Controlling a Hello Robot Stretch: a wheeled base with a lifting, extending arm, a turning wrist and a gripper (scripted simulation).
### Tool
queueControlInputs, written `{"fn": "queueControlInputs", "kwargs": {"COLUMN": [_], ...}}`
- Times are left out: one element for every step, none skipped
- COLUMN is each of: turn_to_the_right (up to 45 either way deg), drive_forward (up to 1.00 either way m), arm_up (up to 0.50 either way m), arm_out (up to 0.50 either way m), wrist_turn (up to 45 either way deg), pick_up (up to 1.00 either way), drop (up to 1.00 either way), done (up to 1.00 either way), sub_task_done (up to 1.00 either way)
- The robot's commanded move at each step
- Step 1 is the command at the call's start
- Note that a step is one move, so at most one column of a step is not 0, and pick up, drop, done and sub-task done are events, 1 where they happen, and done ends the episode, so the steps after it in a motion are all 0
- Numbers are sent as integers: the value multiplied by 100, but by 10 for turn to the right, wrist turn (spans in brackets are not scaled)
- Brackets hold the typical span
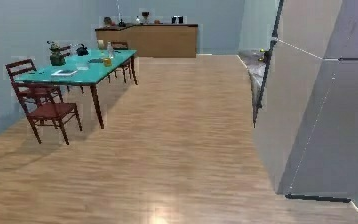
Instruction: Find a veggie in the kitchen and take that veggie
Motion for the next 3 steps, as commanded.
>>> {"fn": "queueControlInputs", "kwargs": {"turn_to_the_right": [0,0,-30], "drive_forward": [100,100,0], "arm_up": [0,0,0], "arm_out": [0,0,0], "wrist_turn": [0,0,0], "pick_up": [0,0,0], "drop": [0,0,0], "done": [0,0,0], "sub_task_done": [0,0,0]}}
